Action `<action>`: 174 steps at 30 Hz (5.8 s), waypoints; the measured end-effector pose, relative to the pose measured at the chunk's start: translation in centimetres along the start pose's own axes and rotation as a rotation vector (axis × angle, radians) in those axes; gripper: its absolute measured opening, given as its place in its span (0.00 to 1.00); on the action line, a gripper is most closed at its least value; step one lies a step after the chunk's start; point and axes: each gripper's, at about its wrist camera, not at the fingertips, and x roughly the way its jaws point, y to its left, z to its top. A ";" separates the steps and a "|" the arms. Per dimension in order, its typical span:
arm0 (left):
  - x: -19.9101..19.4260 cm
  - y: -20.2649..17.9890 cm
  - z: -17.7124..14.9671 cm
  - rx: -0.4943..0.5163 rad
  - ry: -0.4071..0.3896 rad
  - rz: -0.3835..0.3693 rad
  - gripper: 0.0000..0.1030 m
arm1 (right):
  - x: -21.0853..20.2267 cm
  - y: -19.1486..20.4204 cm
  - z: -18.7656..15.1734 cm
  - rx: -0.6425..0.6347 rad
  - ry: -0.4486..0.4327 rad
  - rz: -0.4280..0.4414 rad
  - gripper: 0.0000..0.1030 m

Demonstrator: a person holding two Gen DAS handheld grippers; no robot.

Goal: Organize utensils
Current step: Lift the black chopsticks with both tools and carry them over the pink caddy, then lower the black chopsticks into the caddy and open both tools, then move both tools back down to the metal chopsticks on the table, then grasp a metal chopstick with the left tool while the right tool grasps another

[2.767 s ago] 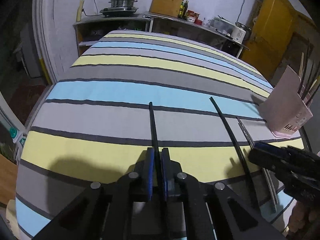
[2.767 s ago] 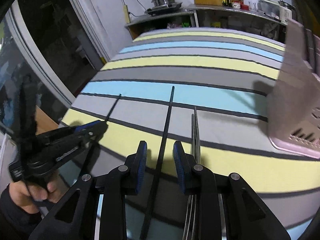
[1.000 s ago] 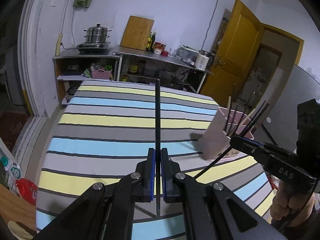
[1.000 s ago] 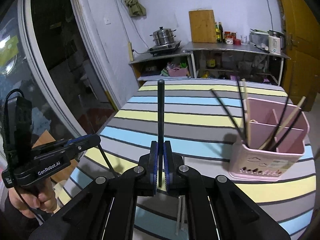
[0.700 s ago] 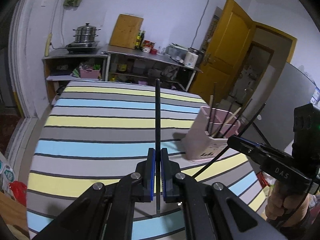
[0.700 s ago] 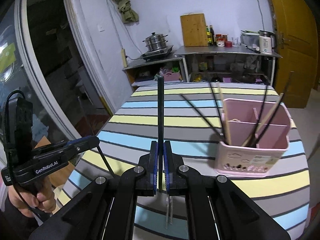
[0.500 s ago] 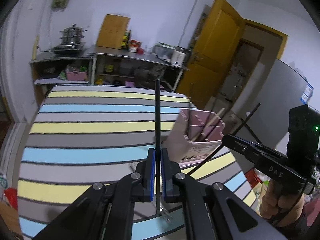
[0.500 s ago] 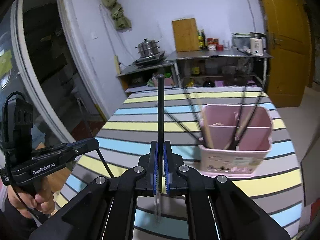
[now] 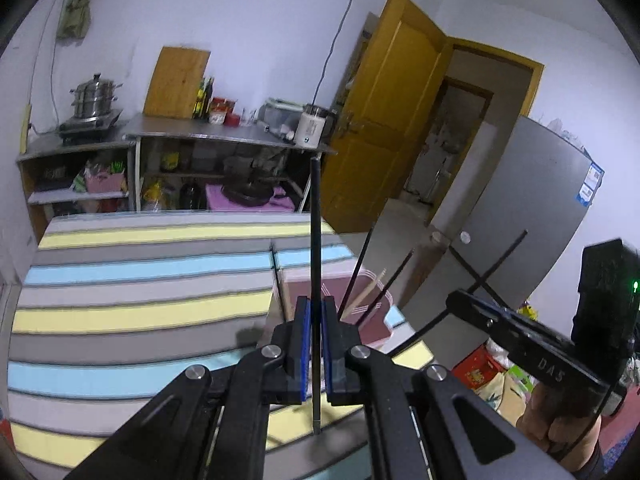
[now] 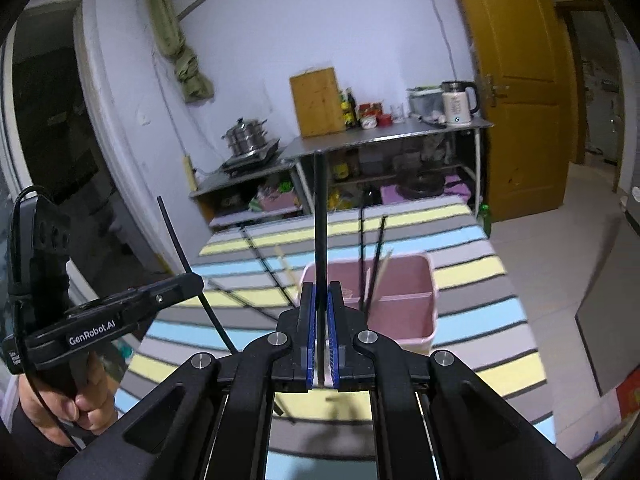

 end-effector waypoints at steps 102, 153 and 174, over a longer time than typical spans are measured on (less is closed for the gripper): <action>6.8 11.5 -18.7 -0.226 0.254 0.227 0.24 | 7.9 1.0 -14.9 -0.004 0.302 0.062 0.28; 2.5 19.4 -19.0 -0.233 0.234 0.379 0.06 | 21.0 10.0 -16.1 -0.247 0.496 0.107 0.28; 1.5 18.3 -18.0 -0.141 0.234 0.369 0.05 | 20.5 11.4 -14.2 -0.284 0.499 0.097 0.05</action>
